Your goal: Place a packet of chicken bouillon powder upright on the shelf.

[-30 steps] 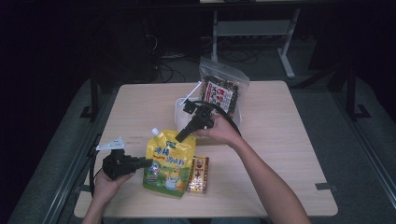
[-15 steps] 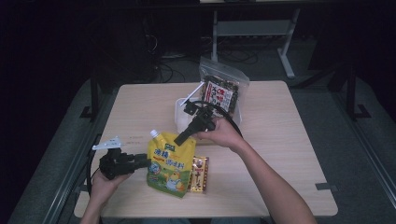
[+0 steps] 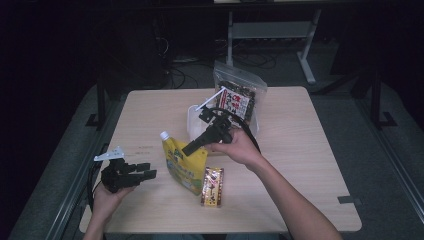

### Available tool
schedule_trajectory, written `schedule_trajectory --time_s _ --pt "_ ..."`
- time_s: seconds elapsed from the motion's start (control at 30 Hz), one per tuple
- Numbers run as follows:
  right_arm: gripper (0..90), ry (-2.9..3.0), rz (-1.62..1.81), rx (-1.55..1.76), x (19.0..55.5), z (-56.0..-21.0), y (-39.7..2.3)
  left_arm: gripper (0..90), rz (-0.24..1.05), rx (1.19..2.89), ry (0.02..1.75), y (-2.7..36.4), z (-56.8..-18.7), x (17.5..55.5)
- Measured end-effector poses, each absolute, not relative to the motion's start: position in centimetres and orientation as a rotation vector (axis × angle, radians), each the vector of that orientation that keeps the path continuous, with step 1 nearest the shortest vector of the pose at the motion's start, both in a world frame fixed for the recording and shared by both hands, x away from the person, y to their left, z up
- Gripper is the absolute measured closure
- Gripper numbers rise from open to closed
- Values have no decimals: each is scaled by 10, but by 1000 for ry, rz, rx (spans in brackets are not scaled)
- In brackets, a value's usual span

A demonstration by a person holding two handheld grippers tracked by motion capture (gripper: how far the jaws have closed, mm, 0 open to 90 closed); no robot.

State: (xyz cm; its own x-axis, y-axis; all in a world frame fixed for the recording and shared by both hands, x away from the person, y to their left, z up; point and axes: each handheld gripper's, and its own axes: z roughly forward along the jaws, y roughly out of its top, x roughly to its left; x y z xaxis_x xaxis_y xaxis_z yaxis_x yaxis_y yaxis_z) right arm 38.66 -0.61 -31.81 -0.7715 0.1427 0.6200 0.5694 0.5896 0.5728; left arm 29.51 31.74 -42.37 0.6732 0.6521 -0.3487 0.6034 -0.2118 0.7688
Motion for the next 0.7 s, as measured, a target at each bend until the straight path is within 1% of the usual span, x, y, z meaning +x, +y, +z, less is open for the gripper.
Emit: schedule_trajectory --time_s 0.2,0.7 --pt "898 -2255 -1165 -632 388 -307 -15 468 62 1904 989 317 -425 295" --pt "897 -2236 -1385 -779 387 -261 -41 448 68 1927 1009 316 -429 297"
